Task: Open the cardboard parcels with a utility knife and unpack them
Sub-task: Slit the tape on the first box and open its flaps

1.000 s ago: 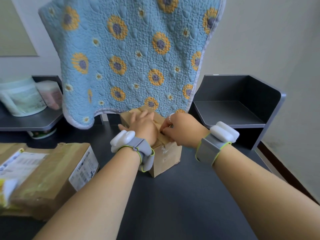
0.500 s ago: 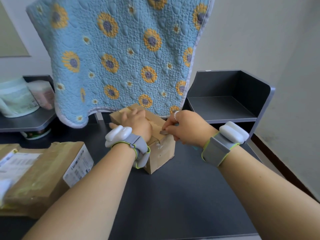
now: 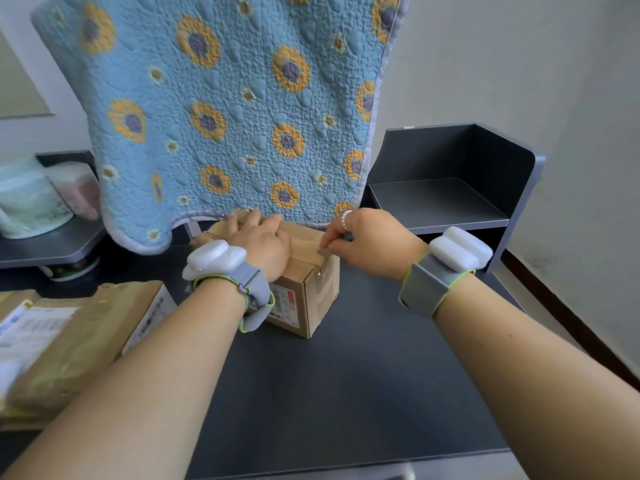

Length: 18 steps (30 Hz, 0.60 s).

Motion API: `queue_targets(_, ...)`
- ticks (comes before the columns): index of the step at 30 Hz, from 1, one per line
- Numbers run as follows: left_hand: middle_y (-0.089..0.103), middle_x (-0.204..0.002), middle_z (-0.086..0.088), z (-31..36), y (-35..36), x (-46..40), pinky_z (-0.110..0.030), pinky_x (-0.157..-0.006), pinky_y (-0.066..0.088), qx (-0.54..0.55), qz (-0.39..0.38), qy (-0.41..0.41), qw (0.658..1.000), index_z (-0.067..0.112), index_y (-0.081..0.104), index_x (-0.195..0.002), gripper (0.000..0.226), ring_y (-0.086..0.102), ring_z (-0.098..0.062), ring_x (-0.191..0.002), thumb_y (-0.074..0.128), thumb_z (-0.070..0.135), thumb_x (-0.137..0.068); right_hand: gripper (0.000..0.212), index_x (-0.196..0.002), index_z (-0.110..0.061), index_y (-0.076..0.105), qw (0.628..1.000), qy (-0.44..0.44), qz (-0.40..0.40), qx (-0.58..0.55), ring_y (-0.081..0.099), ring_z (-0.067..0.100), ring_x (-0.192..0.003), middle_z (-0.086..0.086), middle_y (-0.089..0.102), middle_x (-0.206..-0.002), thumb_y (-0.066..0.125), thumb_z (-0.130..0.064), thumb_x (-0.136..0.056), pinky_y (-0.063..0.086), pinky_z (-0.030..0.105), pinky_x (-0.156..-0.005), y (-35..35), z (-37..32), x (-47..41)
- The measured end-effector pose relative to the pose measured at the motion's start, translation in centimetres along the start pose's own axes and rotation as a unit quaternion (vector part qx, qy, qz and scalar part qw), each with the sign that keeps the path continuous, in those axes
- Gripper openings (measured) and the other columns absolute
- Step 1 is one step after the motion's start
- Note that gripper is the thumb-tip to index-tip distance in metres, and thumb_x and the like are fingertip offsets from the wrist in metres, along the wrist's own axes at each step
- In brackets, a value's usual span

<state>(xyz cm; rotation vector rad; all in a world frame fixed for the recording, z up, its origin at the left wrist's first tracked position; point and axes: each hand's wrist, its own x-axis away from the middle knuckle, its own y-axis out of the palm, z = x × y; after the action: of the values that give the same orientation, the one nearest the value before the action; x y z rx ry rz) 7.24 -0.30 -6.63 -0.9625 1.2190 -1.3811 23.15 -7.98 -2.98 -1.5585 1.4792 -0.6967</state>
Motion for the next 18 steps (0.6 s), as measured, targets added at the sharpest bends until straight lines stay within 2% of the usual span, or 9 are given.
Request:
queue_targets(3, 0.014, -0.156, -0.007, -0.3, 0.1, -0.4, -0.048, -0.116, 0.008, -0.010, -0.001, 0.004, 1.000, 0.028, 0.023, -0.144, 0.047, 0.005, -0.033, -0.144, 0.020, 0.033, -0.097, 0.016, -0.095, -0.018, 0.072, 1.000, 0.003, -0.002, -0.004, 0.051, 0.007, -0.079, -0.004, 0.064, -0.093, 0.058, -0.018, -0.088, 0.038, 0.018, -0.069, -0.4, 0.0, 0.0)
queue_targets(6, 0.013, -0.157, -0.007, -0.1, 0.1, 0.0, -0.049, -0.116, 0.008, 0.003, -0.005, -0.006, 1.000, 0.028, 0.024, -0.144, 0.047, 0.003, -0.034, -0.144, 0.021, 0.032, -0.097, 0.012, -0.088, -0.019, 0.072, 0.999, 0.020, 0.007, -0.038, 0.051, 0.000, -0.053, -0.011, 0.057, -0.064, 0.060, -0.018, -0.086, 0.037, 0.006, -0.046, -0.5, 0.3, 0.3)
queue_targets(8, 0.014, -0.156, -0.009, 0.1, -0.2, 0.3, -0.050, -0.116, 0.008, 0.003, -0.013, -0.019, 1.000, 0.026, 0.025, -0.143, 0.046, 0.003, -0.036, -0.143, 0.020, 0.031, -0.097, 0.015, -0.080, -0.021, 0.069, 0.991, 0.054, 0.027, -0.116, 0.047, -0.003, -0.035, -0.010, 0.051, -0.051, 0.057, -0.013, -0.085, 0.033, 0.005, -0.036, -0.3, 1.0, 0.7)
queue_targets(10, 0.020, -0.152, -0.012, 0.2, -0.6, 0.4, -0.050, -0.115, 0.009, -0.040, -0.018, -0.018, 0.999, 0.020, 0.029, -0.140, 0.045, 0.009, -0.036, -0.141, 0.019, 0.027, -0.097, 0.019, -0.077, -0.019, 0.066, 0.955, 0.119, 0.068, -0.262, 0.038, 0.001, -0.028, -0.003, 0.050, -0.049, 0.053, -0.008, -0.087, 0.032, 0.011, -0.032, 0.0, 1.9, 1.2)
queue_targets(12, 0.017, -0.154, -0.009, 0.1, -1.1, 0.5, -0.055, -0.114, 0.009, -0.064, -0.010, -0.009, 0.998, 0.022, 0.030, -0.139, 0.044, 0.008, -0.032, -0.142, 0.019, 0.030, -0.097, 0.018, -0.082, -0.016, 0.065, 0.911, 0.171, 0.106, -0.360, 0.034, 0.003, -0.029, -0.001, 0.049, -0.051, 0.051, -0.007, -0.089, 0.029, 0.011, -0.031, 0.5, 2.6, 1.5)
queue_targets(13, 0.011, -0.157, -0.003, 0.0, -1.3, 0.4, -0.058, -0.113, 0.006, -0.066, -0.006, 0.009, 0.998, 0.029, 0.026, -0.141, 0.045, 0.003, -0.028, -0.144, 0.020, 0.035, -0.097, 0.017, -0.085, -0.015, 0.065, 0.900, 0.188, 0.113, -0.376, 0.034, 0.004, -0.029, -0.001, 0.049, -0.051, 0.050, -0.008, -0.090, 0.028, 0.012, -0.031, 0.9, 2.8, 1.5)
queue_targets(15, 0.005, -0.158, 0.010, -0.1, -1.7, 0.4, -0.058, -0.113, -0.002, -0.039, -0.034, 0.099, 0.994, 0.040, 0.020, -0.143, 0.051, -0.005, -0.017, -0.146, 0.024, 0.052, -0.093, 0.017, -0.087, -0.014, 0.064, 0.886, 0.206, 0.117, -0.399, 0.033, 0.004, -0.030, -0.001, 0.049, -0.051, 0.049, -0.007, -0.090, 0.028, 0.012, -0.031, 1.9, 3.0, 1.3)
queue_targets(17, 0.010, -0.156, 0.015, -0.1, -2.5, 0.6, -0.053, -0.115, -0.004, 0.040, -0.117, 0.178, 0.976, 0.044, 0.020, -0.142, 0.073, -0.003, -0.010, -0.145, 0.036, 0.071, -0.076, 0.018, -0.083, -0.014, 0.062, 0.866, 0.217, 0.119, -0.435, 0.032, 0.004, -0.028, 0.000, 0.048, -0.052, 0.048, -0.005, -0.090, 0.027, 0.011, -0.031, 2.7, 2.8, 0.9)
queue_targets(18, 0.011, -0.156, 0.016, -0.2, -2.9, 0.7, -0.050, -0.117, -0.002, 0.068, -0.157, 0.197, 0.965, 0.044, 0.019, -0.142, 0.086, -0.002, -0.008, -0.144, 0.044, 0.074, -0.066, 0.020, -0.081, -0.015, 0.061, 0.856, 0.221, 0.116, -0.454, 0.032, 0.003, -0.027, 0.001, 0.048, -0.053, 0.047, -0.005, -0.090, 0.027, 0.011, -0.031, 3.1, 2.8, 0.6)
